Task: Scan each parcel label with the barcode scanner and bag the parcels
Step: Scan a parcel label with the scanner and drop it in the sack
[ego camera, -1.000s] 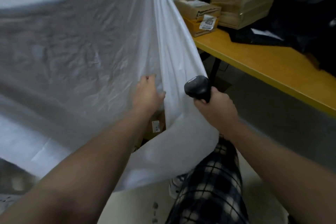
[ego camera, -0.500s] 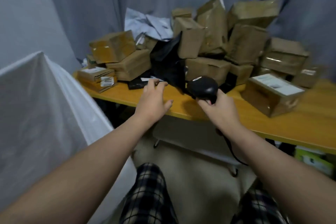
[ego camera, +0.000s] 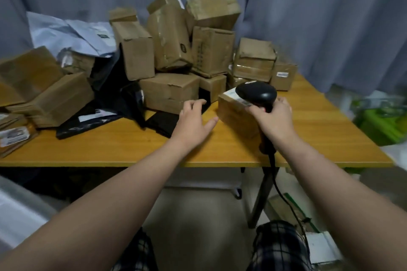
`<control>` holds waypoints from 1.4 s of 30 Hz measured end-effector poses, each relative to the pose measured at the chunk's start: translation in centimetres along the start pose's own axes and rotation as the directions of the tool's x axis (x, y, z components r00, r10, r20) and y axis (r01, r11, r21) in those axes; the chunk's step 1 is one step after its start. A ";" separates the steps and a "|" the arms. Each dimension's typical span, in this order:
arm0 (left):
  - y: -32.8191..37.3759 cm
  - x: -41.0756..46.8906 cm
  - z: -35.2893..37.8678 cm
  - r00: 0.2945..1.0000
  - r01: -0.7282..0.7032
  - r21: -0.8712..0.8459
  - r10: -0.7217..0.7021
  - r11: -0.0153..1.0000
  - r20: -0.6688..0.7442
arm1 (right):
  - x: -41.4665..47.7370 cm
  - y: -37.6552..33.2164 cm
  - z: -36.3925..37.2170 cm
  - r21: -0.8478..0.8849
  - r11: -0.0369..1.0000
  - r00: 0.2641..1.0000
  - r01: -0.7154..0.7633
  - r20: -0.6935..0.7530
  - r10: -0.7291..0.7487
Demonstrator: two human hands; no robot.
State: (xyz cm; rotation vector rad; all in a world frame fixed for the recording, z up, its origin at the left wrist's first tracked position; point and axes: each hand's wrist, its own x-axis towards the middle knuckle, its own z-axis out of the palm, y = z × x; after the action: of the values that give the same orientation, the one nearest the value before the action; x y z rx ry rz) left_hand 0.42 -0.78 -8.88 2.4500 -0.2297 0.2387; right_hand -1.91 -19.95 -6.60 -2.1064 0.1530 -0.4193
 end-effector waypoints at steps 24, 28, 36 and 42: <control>-4.4 -2.1 -3.8 0.992 0.088 -0.711 -0.123 0.698 0.003 | -3.8 -0.8 4.8 0.451 0.891 0.977 -0.052 0.209 -0.049; -6.9 -5.1 -8.2 0.985 -0.041 -0.605 -0.070 0.795 -0.159 | -5.7 -3.7 8.3 0.478 0.877 0.967 0.042 0.202 -0.157; -13.0 -7.9 -11.4 0.966 -0.009 -0.366 -0.086 0.931 -0.242 | -9.3 -6.1 13.0 0.365 0.906 0.931 0.213 0.204 -0.301; -13.7 -7.9 -10.9 0.966 -0.008 -0.396 -0.095 0.918 -0.239 | -12.1 -5.0 13.7 0.450 0.864 0.935 0.225 0.152 -0.322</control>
State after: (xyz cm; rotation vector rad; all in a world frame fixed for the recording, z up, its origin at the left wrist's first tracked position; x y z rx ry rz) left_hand -5.35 17.46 -10.50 1.9971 -0.0978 0.4388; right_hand -8.61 -3.11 -12.01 -1.7217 -0.3511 -0.3431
